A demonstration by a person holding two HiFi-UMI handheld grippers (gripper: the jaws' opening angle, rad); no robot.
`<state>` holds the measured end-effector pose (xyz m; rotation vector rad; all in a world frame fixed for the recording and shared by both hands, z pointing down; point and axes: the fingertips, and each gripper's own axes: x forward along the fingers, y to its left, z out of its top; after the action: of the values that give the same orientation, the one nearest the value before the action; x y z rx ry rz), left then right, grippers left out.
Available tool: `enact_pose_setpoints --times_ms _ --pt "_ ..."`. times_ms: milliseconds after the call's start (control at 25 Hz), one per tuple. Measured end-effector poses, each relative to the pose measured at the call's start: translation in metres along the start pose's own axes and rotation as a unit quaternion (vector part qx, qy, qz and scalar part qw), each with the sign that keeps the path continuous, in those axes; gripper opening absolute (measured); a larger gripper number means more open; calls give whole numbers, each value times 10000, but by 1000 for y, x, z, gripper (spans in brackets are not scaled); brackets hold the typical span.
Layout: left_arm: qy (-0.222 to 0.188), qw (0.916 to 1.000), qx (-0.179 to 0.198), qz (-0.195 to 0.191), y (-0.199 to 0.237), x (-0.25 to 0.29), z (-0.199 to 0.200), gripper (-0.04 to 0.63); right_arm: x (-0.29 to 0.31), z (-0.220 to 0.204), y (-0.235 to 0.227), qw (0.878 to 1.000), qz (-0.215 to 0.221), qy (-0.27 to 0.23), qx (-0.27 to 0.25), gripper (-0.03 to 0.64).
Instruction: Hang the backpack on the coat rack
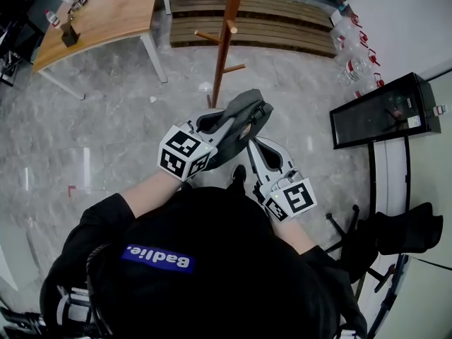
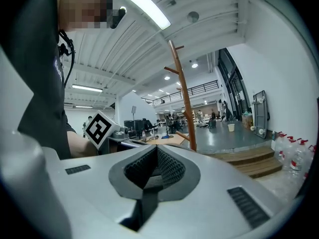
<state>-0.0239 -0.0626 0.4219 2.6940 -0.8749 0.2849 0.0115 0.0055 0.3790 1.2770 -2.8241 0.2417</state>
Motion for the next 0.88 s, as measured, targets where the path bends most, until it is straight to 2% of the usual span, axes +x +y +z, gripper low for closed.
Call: enact_pose_setpoints --times_ms 360,880 --pt "-6 9975 -316 627 26 67 3 63 -1 -2 -64 9979 625 161 46 8" --pt "-91 9911 -608 1181 69 152 2 64 0 -4 -136 9952 937 211 200 6"
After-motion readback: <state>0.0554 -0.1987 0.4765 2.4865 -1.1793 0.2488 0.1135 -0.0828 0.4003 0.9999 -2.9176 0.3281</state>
